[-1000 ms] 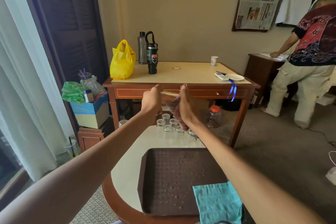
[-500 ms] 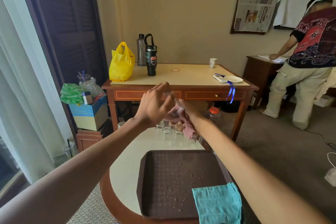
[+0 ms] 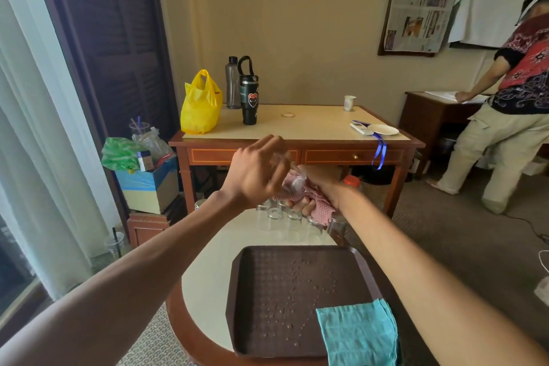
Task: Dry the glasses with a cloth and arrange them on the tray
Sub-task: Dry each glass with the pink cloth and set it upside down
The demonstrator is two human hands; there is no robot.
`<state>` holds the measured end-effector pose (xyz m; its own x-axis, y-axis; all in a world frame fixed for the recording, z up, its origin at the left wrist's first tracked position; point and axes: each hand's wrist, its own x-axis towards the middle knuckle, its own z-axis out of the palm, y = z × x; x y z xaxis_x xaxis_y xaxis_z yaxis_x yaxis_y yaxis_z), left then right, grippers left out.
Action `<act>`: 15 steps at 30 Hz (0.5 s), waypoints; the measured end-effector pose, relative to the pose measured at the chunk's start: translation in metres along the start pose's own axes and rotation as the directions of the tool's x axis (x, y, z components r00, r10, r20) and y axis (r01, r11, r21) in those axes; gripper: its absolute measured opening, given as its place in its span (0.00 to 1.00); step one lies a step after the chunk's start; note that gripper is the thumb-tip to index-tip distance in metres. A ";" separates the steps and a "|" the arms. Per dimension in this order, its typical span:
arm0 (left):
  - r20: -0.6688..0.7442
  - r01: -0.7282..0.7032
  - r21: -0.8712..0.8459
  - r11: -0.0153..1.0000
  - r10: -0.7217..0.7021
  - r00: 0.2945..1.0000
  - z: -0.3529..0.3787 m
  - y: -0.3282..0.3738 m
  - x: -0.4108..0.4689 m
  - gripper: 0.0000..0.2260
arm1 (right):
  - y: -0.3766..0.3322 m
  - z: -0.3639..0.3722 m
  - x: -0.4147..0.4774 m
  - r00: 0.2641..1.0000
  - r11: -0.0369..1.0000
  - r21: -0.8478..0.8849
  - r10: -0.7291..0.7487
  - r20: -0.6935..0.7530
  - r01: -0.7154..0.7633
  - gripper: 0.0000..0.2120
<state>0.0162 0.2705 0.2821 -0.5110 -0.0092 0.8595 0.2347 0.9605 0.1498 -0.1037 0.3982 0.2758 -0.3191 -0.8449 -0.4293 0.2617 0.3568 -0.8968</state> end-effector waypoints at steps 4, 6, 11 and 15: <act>0.030 -0.113 0.080 0.990 0.111 0.993 0.000 -0.001 0.004 0.13 | -0.007 -0.003 0.007 0.998 0.995 0.075 0.064 0.025 -0.066 0.30; 0.000 0.011 0.030 0.999 -0.011 1.000 0.001 -0.001 0.005 0.11 | -0.007 0.002 0.012 0.987 1.000 0.025 -0.005 -0.159 0.009 0.32; 0.023 0.671 -0.238 0.702 -0.687 0.726 0.007 -0.002 0.021 0.15 | -0.002 0.020 0.018 0.702 0.822 -0.293 -0.569 -0.428 0.488 0.36; 0.020 0.721 -0.198 0.663 -0.733 0.680 0.004 -0.001 0.026 0.18 | 0.000 0.022 0.029 0.714 0.826 -0.274 -0.564 -0.415 0.493 0.36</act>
<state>-0.0008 0.2700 0.3026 -0.5362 -0.7047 0.4645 -0.0489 0.5754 0.8164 -0.0926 0.3646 0.2655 -0.7536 -0.6390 0.1545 -0.1908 -0.0124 -0.9816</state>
